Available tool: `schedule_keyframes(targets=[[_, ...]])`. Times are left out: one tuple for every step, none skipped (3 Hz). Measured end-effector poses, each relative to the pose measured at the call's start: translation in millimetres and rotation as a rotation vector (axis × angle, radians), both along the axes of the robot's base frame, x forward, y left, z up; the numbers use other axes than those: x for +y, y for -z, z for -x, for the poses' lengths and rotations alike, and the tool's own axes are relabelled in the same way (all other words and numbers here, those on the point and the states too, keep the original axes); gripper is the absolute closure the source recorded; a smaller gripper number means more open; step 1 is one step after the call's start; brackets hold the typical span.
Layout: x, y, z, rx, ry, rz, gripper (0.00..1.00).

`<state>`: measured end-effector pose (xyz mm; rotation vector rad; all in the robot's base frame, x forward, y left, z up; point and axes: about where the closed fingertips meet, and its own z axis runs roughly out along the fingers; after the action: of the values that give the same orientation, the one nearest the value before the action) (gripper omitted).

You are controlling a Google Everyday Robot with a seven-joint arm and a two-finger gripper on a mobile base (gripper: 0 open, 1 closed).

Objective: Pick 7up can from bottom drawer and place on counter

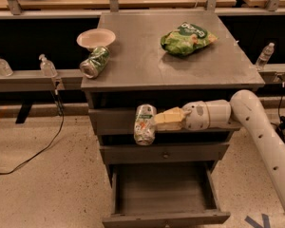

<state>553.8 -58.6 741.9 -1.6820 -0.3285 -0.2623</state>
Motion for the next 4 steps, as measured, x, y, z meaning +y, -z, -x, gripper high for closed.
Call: schedule_keyframes(targets=[[-2, -41, -4, 0.005, -0.012, 0.009, 1.00], [-2, -60, -5, 0.004, -0.021, 0.010, 1.00], [-1, -78, -8, -0.005, -0.030, 0.008, 1.00], [-6, -95, -18, -0.002, -0.022, 0.001, 1.00]])
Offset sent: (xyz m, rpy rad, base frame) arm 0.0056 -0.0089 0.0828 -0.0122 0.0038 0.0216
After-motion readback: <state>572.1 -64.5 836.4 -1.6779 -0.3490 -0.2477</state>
